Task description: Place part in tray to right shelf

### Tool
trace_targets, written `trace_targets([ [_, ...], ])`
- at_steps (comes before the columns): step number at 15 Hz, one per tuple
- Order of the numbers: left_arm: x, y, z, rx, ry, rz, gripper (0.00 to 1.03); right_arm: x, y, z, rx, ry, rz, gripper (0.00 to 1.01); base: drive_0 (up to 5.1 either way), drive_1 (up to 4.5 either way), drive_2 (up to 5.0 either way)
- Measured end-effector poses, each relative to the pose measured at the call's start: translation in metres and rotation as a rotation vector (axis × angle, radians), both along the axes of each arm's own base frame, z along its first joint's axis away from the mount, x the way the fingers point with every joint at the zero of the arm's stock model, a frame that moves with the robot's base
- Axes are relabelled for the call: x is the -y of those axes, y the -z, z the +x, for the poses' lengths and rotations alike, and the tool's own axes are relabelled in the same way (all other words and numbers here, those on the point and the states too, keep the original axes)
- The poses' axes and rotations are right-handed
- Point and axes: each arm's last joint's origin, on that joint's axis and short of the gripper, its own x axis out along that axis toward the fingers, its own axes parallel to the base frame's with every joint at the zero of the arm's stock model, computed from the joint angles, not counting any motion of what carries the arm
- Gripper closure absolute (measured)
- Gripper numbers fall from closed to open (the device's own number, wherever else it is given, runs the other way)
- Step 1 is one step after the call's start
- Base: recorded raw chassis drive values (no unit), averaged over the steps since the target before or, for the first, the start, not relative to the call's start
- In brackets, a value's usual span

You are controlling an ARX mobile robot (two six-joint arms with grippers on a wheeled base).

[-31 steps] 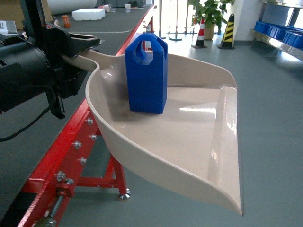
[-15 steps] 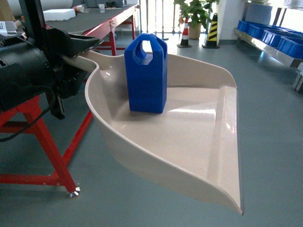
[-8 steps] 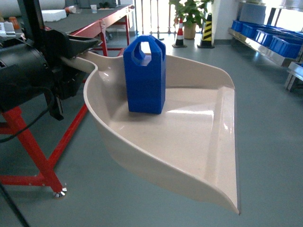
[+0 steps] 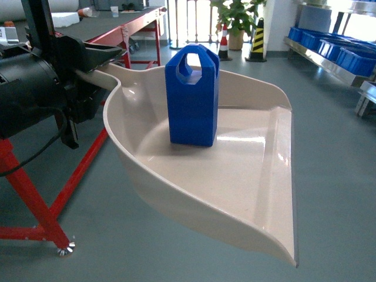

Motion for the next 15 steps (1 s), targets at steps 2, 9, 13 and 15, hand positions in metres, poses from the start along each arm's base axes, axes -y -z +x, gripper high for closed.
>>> trace_targets([
  [2, 0.0, -0.0003, 0.0, 0.002, 0.001, 0.0, 0.9, 0.0, -0.0003, -0.0001, 0.003, 0.0, 0.0, 0.03, 0.1, 4.07, -4.0],
  [9, 0.0003, 0.0004, 0.0001, -0.004, 0.001, 0.001, 0.9, -0.0001, 0.0005, 0.0006, -0.003, 0.0, 0.0, 0.03, 0.1, 4.1, -3.9],
  [13, 0.0001, 0.0004, 0.0, 0.001, -0.002, 0.0, 0.9, -0.0001, 0.0, 0.0006, 0.0, 0.0, 0.0, 0.03, 0.0, 4.04, -4.0],
  [15, 0.0003, 0.0005, 0.0, -0.001, 0.001, 0.0, 0.9, 0.0, -0.0001, 0.0003, 0.002, 0.0, 0.0, 0.03, 0.0, 3.97, -4.1],
])
